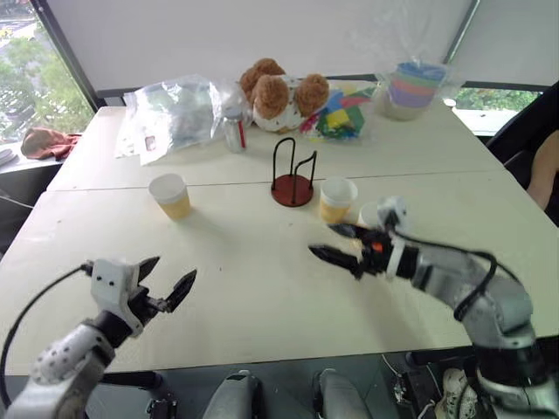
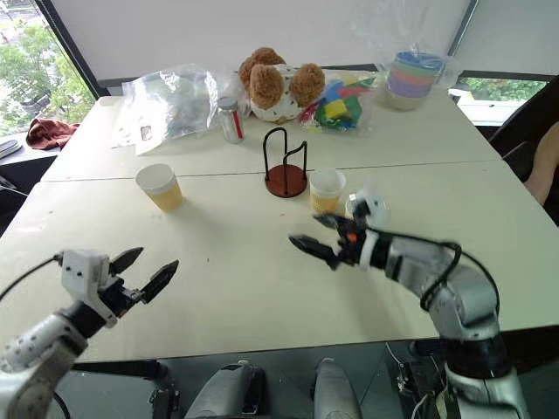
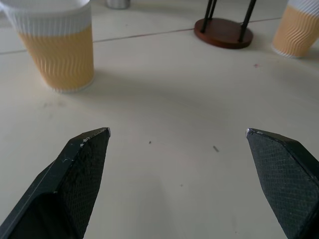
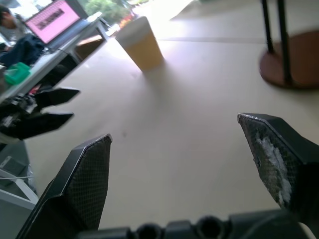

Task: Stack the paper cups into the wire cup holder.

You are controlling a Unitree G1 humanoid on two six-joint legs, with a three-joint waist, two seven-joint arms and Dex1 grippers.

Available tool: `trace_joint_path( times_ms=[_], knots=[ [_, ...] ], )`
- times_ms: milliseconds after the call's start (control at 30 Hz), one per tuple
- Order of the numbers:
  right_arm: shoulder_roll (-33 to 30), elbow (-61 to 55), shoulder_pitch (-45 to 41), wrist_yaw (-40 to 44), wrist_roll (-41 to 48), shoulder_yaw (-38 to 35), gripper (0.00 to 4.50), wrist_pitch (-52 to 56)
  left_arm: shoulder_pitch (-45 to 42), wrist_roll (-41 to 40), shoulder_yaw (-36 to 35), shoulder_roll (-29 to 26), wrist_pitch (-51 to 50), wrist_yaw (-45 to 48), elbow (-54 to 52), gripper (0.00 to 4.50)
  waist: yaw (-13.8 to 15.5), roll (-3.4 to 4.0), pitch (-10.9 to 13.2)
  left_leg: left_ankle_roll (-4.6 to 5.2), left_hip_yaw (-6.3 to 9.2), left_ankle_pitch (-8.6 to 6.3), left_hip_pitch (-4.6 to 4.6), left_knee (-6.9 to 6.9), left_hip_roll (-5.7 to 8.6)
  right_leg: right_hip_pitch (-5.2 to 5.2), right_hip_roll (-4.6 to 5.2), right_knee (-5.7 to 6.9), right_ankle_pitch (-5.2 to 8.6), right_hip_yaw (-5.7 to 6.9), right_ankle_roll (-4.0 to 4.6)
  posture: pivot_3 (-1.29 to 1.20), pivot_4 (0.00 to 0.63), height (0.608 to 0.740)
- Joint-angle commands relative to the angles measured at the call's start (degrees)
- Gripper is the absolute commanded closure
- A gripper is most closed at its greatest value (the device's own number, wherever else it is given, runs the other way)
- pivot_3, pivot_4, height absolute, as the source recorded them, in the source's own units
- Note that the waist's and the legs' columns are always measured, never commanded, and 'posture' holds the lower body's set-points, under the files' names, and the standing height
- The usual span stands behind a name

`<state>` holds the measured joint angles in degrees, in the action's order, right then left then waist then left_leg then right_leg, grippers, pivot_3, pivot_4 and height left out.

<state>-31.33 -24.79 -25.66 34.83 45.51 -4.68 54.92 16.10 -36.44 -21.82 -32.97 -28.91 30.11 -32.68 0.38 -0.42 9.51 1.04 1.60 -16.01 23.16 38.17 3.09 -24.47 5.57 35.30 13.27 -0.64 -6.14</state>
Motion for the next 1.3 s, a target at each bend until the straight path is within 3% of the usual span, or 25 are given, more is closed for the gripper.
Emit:
trace_joint_path(
  times_ms=[33, 167, 267, 500, 1033, 1167, 1300],
  knots=[
    [1.44, 0.43, -8.24, -4.74, 2.88, -0.65, 0.09, 5.22, -5.03, -7.58, -6.74, -7.06, -5.25, 4.08, 1.14, 0.00, 0.28, 0.00, 0.00, -0.01, 0.03, 0.00, 0.04, 0.00, 0.00, -0.03, 0.00, 0.00, 0.00, 0.05, 0.00, 0.00, 0.150, 0.740],
    [2.55, 12.33, -24.03, -12.53, -2.85, 2.15, 0.09, 14.05, -12.04, -15.16, -11.64, -19.09, -12.01, 10.84, 3.54, 0.00, -0.05, 0.00, 0.02, -0.08, 0.03, 0.05, 0.17, 0.00, 0.07, -0.16, 0.03, 0.00, -0.04, 0.12, 0.00, 0.00, 0.150, 0.740],
    [4.46, 19.33, -29.92, -13.67, -3.59, 1.25, 0.09, 16.37, -15.37, -14.87, -11.32, -20.61, -11.89, 10.62, 4.78, 0.00, -0.18, 0.04, -0.01, -0.09, -0.01, 0.05, 0.15, -0.08, 0.11, -0.17, 0.05, -0.02, -0.05, 0.11, 0.00, 0.00, 0.150, 0.740],
    [5.96, 34.81, -37.46, -11.94, -9.62, 3.63, 0.09, 14.23, -19.07, -13.02, -9.03, -17.15, -10.28, 7.38, 3.75, 0.00, -1.14, 0.04, 0.00, -0.41, -0.07, 0.24, 0.27, -0.24, 0.11, -0.34, 0.01, -0.04, -0.15, 0.13, -0.19, 0.00, 0.150, 0.740],
    [13.72, 57.58, -46.83, -12.16, -14.90, -2.31, 0.09, 8.75, -17.41, -5.89, -5.63, -11.79, -6.76, 3.47, 1.17, 0.00, -1.32, 0.05, 0.00, -0.27, -0.13, 0.16, 0.26, -0.26, 0.07, -0.45, 0.00, 0.07, -0.16, 0.10, -0.20, 0.00, 0.150, 0.740],
    [15.28, 61.69, -47.69, -10.50, -18.29, -0.04, 0.09, 3.61, -17.43, -4.49, -4.87, -11.12, -5.96, 3.13, 1.49, 0.00, -1.47, 0.06, 0.01, -0.31, -0.15, 0.18, 0.26, -0.26, 0.08, -0.44, -0.01, 0.06, -0.16, 0.10, -0.20, 0.00, 0.150, 0.740],
    [15.74, 57.75, -45.77, -5.86, -22.14, 6.14, 0.09, -0.03, -17.23, -4.32, -4.47, -10.40, -6.07, 2.81, 0.91, 0.00, -1.58, 0.07, 0.02, -0.49, -0.15, 0.29, 0.26, -0.29, 0.08, -0.49, -0.02, 0.08, -0.16, 0.10, -0.20, 0.00, 0.150, 0.740]
  ],
)
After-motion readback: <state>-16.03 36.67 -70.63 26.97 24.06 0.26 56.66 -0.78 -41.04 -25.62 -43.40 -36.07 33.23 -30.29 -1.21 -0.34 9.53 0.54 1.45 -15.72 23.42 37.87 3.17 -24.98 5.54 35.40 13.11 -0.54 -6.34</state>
